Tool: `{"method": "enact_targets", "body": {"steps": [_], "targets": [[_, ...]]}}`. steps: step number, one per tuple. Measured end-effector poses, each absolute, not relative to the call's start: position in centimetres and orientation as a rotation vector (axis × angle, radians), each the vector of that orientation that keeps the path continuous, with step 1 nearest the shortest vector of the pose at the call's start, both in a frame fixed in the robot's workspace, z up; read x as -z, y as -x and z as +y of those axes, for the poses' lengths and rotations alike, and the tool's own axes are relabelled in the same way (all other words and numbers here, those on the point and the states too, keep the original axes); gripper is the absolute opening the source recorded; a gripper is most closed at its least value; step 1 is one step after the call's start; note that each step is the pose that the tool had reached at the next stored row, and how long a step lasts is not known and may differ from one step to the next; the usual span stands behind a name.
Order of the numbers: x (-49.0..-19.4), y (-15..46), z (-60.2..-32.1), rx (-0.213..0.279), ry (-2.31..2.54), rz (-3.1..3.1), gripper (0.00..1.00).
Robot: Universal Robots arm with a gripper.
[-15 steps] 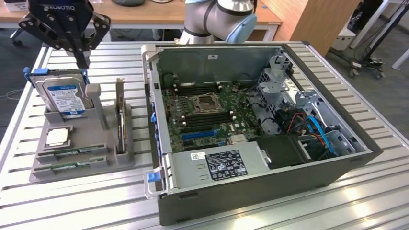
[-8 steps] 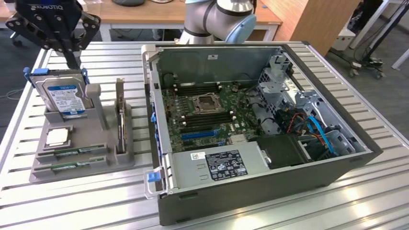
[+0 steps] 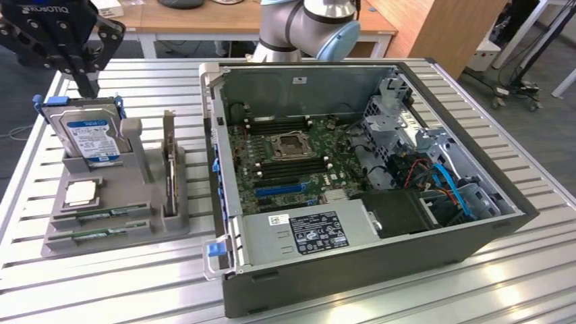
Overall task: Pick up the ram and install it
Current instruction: 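Reach for the ram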
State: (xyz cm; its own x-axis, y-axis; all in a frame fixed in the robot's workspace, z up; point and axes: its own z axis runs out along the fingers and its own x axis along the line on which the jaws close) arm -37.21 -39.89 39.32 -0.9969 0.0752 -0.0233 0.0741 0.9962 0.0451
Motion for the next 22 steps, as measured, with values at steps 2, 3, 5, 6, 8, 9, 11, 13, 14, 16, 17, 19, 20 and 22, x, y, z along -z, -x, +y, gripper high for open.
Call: {"method": "enact_targets", "body": {"steps": [2,3,5,6,8,9,11,13,14,16,17,19,20,22], "targets": [[-39.3,37.6,-39.9,-0.069,-0.117,3.114,0.10],[-39.3,37.8,-39.9,-0.069,-0.116,3.114,0.10],[-39.3,38.0,-39.9,-0.069,-0.117,3.114,0.10],[-39.3,38.0,-39.9,-0.069,-0.117,3.114,0.10],[-39.3,38.0,-39.9,-0.069,-0.116,3.114,0.10],[-39.3,38.0,-39.9,-0.069,-0.116,3.114,0.10],[-39.3,38.0,-39.9,-0.069,-0.117,3.114,0.10],[-39.3,38.0,-40.0,-0.069,-0.117,3.114,0.10],[-39.3,38.0,-40.1,-0.069,-0.117,3.114,0.10],[-39.3,38.1,-40.4,-0.069,-0.117,3.114,0.10],[-39.3,38.1,-40.5,-0.069,-0.117,3.114,0.10],[-39.3,38.1,-40.7,-0.069,-0.117,3.114,0.10],[-39.3,38.1,-40.8,-0.069,-0.117,3.114,0.10],[-39.3,38.2,-41.1,-0.069,-0.117,3.114,0.10]]}}
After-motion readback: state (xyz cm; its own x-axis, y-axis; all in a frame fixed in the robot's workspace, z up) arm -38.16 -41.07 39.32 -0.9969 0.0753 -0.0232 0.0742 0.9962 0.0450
